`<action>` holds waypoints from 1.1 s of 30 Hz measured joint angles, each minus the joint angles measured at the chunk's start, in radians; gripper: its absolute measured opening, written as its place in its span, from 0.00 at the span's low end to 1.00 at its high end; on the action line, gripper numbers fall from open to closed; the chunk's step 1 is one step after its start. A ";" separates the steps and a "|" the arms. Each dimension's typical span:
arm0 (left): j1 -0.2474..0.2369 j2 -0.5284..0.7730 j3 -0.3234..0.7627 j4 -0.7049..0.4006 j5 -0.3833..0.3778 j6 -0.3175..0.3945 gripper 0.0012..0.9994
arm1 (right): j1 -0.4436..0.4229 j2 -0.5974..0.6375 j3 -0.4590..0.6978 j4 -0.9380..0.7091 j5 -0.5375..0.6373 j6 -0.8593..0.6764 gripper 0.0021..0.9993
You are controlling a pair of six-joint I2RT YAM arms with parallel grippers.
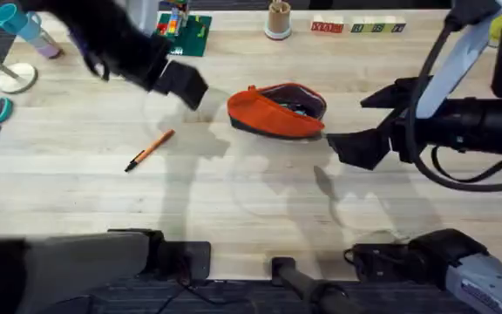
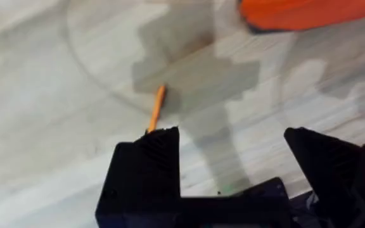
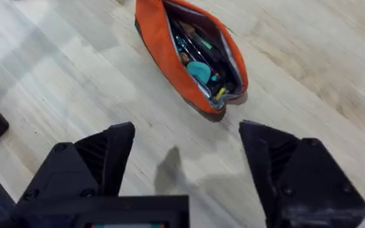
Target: Unzip the bag, pick up the pens from the table one at a time and place them inside, then zip the bag closed.
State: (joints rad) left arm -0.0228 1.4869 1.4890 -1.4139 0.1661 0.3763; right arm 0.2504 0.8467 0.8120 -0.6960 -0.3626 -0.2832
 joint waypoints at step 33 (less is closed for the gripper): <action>0.126 -0.253 -0.357 0.056 -0.164 0.001 0.99 | 0.000 0.000 0.000 0.000 0.000 0.000 1.00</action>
State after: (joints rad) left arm 0.1034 1.2335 1.1320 -1.3581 0.0021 0.3770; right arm 0.2501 0.8467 0.8120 -0.6960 -0.3622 -0.2832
